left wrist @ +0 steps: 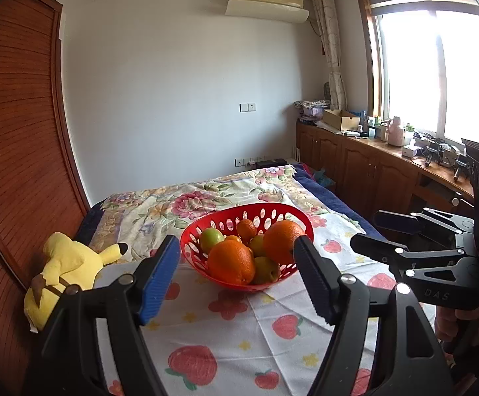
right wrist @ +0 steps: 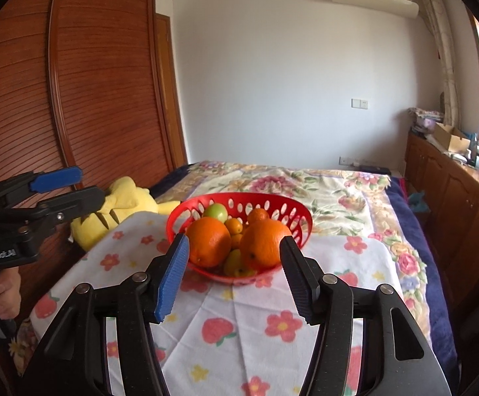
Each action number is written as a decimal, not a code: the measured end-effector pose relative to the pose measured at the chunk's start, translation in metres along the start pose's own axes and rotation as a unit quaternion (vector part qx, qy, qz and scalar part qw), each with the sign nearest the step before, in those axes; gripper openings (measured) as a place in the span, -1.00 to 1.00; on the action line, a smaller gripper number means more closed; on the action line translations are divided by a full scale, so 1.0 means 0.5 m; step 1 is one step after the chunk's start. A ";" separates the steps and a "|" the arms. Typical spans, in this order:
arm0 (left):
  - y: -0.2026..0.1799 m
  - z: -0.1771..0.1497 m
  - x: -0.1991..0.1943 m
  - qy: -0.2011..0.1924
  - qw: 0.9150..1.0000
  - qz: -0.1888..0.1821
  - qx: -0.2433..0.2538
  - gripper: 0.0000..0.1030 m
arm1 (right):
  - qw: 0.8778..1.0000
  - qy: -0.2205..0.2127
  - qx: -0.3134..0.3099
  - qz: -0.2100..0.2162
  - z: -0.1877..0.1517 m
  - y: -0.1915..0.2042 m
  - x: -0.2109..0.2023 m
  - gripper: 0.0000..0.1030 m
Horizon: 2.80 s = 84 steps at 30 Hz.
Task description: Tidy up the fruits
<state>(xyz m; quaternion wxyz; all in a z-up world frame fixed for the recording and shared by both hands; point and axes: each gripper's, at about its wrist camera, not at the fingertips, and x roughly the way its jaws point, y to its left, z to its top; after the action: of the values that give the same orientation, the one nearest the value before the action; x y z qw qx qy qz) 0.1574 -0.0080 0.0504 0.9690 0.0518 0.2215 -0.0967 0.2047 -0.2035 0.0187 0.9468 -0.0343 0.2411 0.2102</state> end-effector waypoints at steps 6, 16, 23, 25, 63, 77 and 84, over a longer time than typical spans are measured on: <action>-0.009 -0.021 -0.054 -0.020 1.000 0.009 -0.004 0.56 | 1.000 -0.019 0.001 -0.018 -0.009 0.011 -0.052 0.20; -0.013 -0.031 -0.135 -0.053 0.998 0.027 -0.006 0.89 | 0.998 -0.053 0.007 -0.041 -0.017 0.034 -0.120 0.59; -0.013 -0.052 -0.164 -0.051 0.998 0.017 -0.025 0.89 | 0.996 -0.068 0.007 -0.056 -0.030 0.050 -0.157 0.73; -0.017 -0.060 -0.172 -0.052 0.998 0.019 -0.024 0.89 | 0.996 -0.070 0.009 -0.059 -0.034 0.051 -0.164 0.75; -0.027 -0.131 -0.240 -0.042 0.998 0.033 -0.035 0.89 | 0.993 -0.080 0.021 -0.080 -0.098 0.072 -0.231 0.77; -0.020 -0.134 -0.239 -0.039 0.998 0.035 -0.037 0.89 | 0.993 -0.079 0.018 -0.083 -0.100 0.072 -0.231 0.77; -0.018 -0.134 -0.241 -0.042 0.998 0.034 -0.037 0.89 | 0.993 -0.079 0.019 -0.083 -0.099 0.072 -0.232 0.77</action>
<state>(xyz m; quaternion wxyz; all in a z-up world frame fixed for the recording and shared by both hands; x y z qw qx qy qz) 0.0212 0.0127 0.0427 0.9813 0.0190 0.1826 -0.0575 0.0758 -0.2235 0.0311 0.9777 -0.0196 0.1653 0.1284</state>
